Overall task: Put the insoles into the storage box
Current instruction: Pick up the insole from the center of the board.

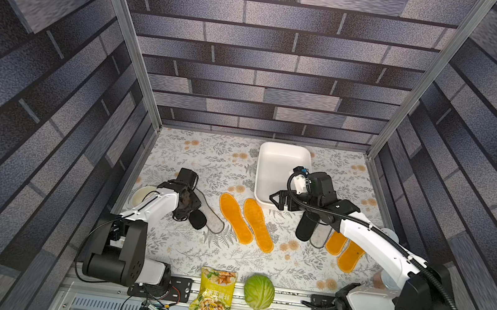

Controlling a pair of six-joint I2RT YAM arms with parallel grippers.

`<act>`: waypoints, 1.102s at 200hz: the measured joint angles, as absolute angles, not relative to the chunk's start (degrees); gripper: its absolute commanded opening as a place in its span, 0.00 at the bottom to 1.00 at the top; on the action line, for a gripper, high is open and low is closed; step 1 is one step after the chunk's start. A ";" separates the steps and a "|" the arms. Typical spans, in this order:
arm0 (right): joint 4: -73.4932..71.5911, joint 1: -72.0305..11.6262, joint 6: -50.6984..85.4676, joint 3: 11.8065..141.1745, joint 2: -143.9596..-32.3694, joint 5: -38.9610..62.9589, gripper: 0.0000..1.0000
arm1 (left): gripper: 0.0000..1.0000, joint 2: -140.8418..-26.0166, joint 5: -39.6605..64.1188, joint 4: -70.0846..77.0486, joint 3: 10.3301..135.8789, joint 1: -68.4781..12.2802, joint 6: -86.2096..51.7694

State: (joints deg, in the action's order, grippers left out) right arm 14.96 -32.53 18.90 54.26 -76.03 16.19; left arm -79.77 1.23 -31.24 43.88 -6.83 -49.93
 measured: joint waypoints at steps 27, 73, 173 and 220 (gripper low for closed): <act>14.52 -32.77 19.11 54.28 -76.23 17.37 1.00 | 0.49 -79.92 1.23 -31.40 45.34 -8.19 -49.95; 10.70 -32.77 20.84 54.30 -76.25 23.70 1.00 | 0.49 -79.92 1.21 -31.55 53.12 -11.11 -49.93; -2.81 -37.12 28.58 54.87 -82.87 29.76 0.87 | 0.50 -88.60 2.39 -29.30 71.72 -21.96 -49.47; -1.54 -38.63 27.14 56.84 -85.93 26.81 0.80 | 0.50 -94.94 4.58 -29.21 77.62 -27.20 -47.97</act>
State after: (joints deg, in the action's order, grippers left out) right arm -1.54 -38.63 27.14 56.84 -85.93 26.81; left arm -94.94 4.58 -29.21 77.62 -27.20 -47.97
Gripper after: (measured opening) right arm 0.825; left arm 0.501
